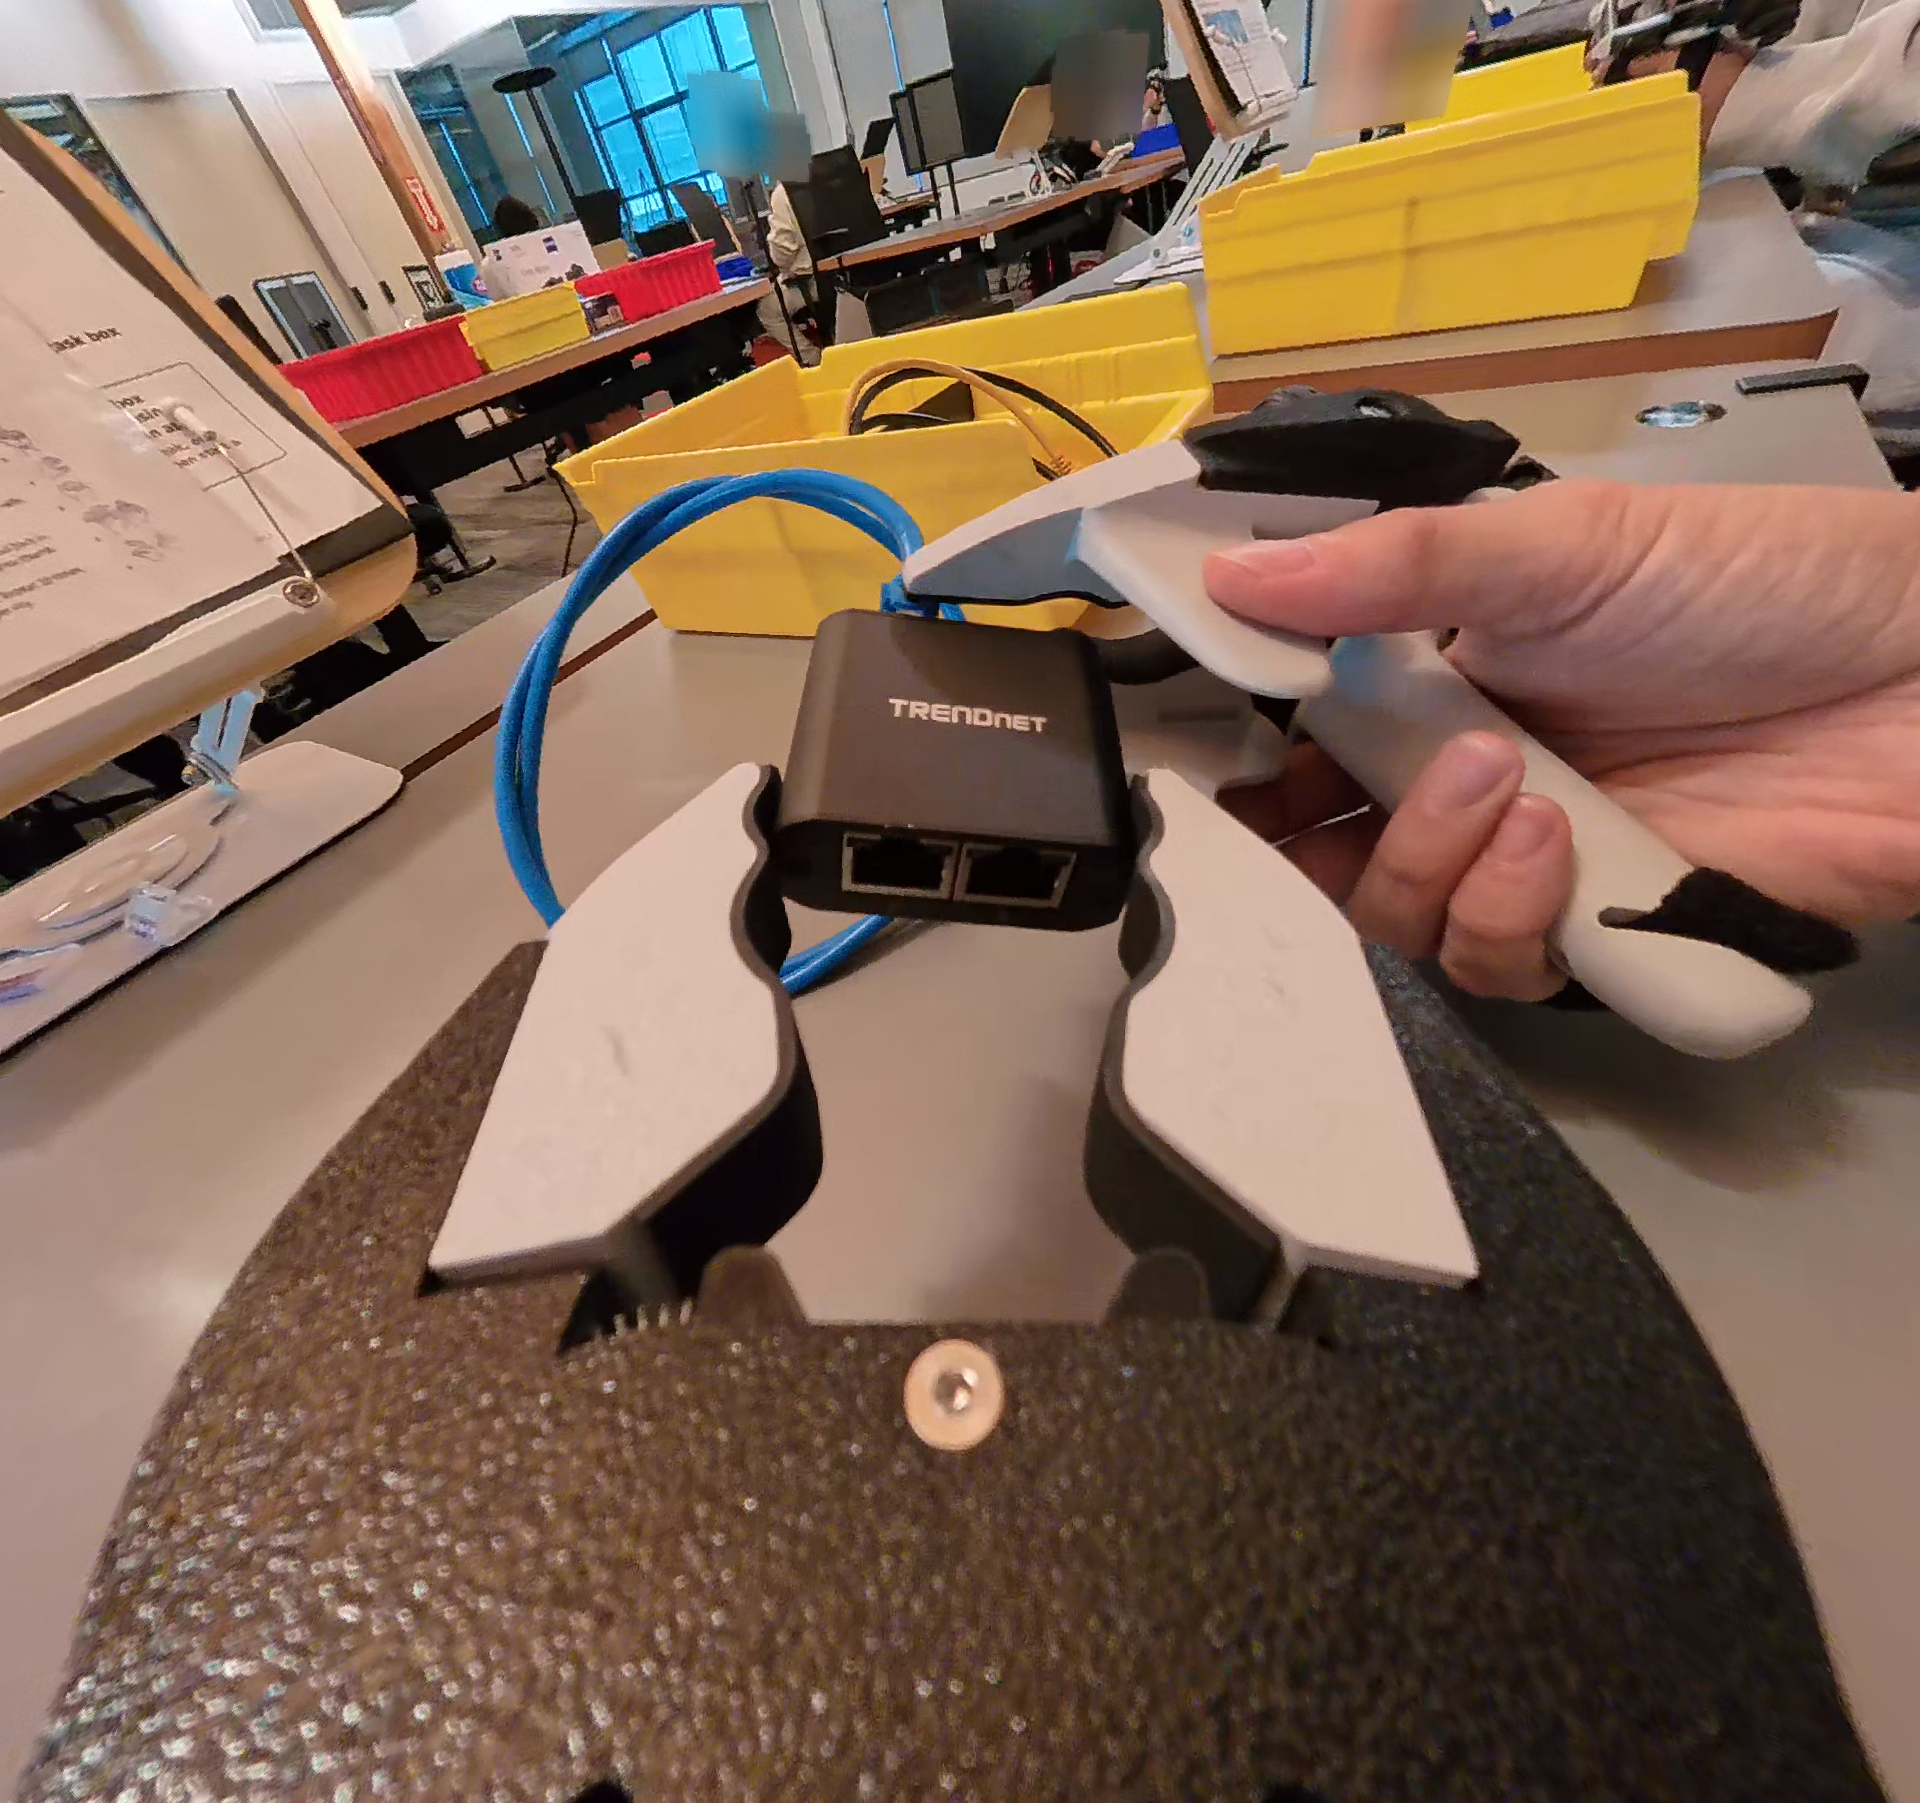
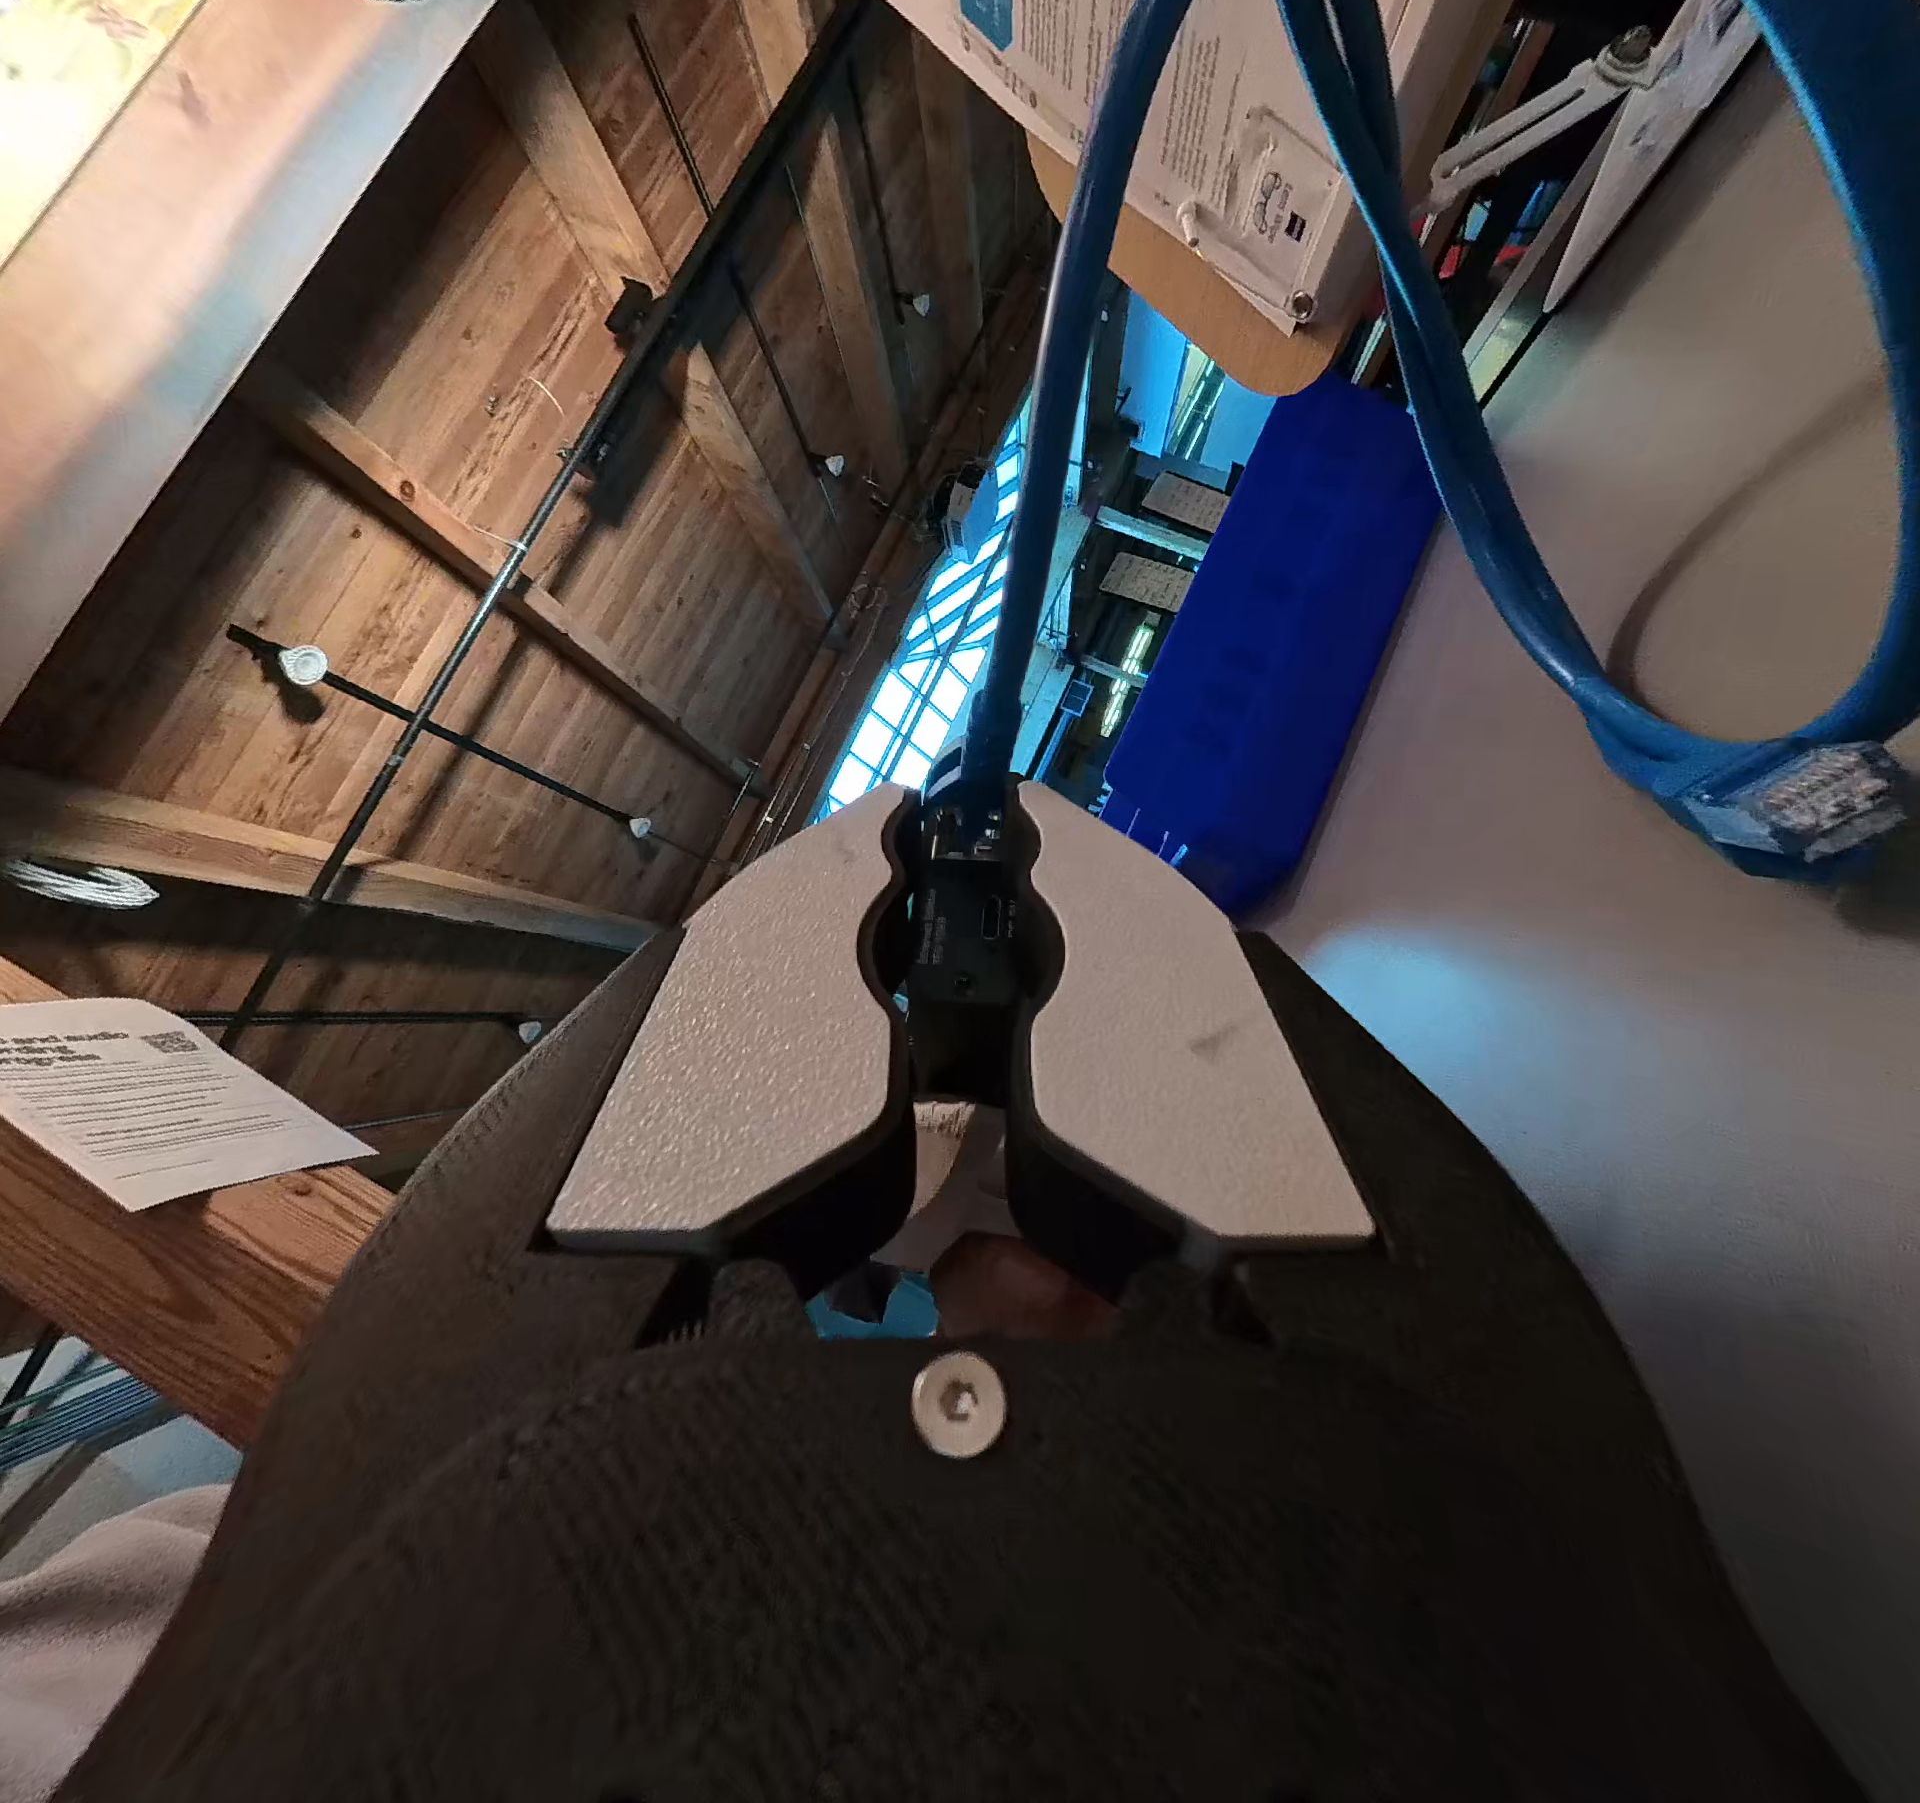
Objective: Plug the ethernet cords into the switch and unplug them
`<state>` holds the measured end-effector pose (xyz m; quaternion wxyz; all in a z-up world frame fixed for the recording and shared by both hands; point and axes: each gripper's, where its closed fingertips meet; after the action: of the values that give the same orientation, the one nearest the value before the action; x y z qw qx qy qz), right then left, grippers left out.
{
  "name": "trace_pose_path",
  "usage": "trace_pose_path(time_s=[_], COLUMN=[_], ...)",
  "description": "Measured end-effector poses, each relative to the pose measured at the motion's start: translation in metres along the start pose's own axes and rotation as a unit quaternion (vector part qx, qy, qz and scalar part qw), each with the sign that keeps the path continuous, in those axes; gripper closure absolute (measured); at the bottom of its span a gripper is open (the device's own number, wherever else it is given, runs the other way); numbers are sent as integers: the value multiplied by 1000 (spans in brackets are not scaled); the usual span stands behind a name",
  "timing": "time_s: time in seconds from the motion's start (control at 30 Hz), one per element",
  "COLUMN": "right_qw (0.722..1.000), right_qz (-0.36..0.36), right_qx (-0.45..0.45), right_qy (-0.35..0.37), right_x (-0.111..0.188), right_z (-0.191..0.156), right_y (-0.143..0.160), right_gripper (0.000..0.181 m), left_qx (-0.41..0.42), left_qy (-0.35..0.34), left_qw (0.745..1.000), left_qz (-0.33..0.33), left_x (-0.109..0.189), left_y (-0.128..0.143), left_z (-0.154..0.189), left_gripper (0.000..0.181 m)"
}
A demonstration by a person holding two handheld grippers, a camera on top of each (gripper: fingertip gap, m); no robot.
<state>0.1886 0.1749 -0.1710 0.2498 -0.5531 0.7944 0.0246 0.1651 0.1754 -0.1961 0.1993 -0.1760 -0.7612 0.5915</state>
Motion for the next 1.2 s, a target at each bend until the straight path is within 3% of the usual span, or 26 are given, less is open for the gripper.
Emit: trace_pose_path(time_s=[0.37, 0.7, 0.87, 1.03, 1.2], right_qw=[999, 992, 993, 989, 987], right_qz=[-8, -61, -39, -43, -46], right_qx=[29, 111, 112, 138, 150], right_qy=[14, -3, -14, -21, -18], right_x=[2, -5, -7, -7, -10], right_z=[3, 1, 1, -5, -7], right_y=[0, 0, 1, 1, 2], right_gripper=[168, 168, 168, 168, 168], left_qx=[-36, -18, 22, -44, 5], left_qy=[-18, -50, -17, -47, -27], left_qw=[999, 999, 1000, 998, 999], left_qz=[-15, -4, 10, 7, 27], left_x=[-3, -4, -1, -2, 1], left_y=[4, -1, -4, -6, -9], left_z=[2, -3, -4, -4, -5], left_gripper=[119, 119, 120, 120, 120])
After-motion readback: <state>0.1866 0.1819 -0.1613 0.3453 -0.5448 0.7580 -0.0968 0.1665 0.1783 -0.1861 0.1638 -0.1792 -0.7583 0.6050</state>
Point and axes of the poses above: each gripper's, where its closed fingertips meet, x back along the fingers, y out of its underside, z = x × y across the jaws, and after that the axes turned 4 degrees about -y, right-handed
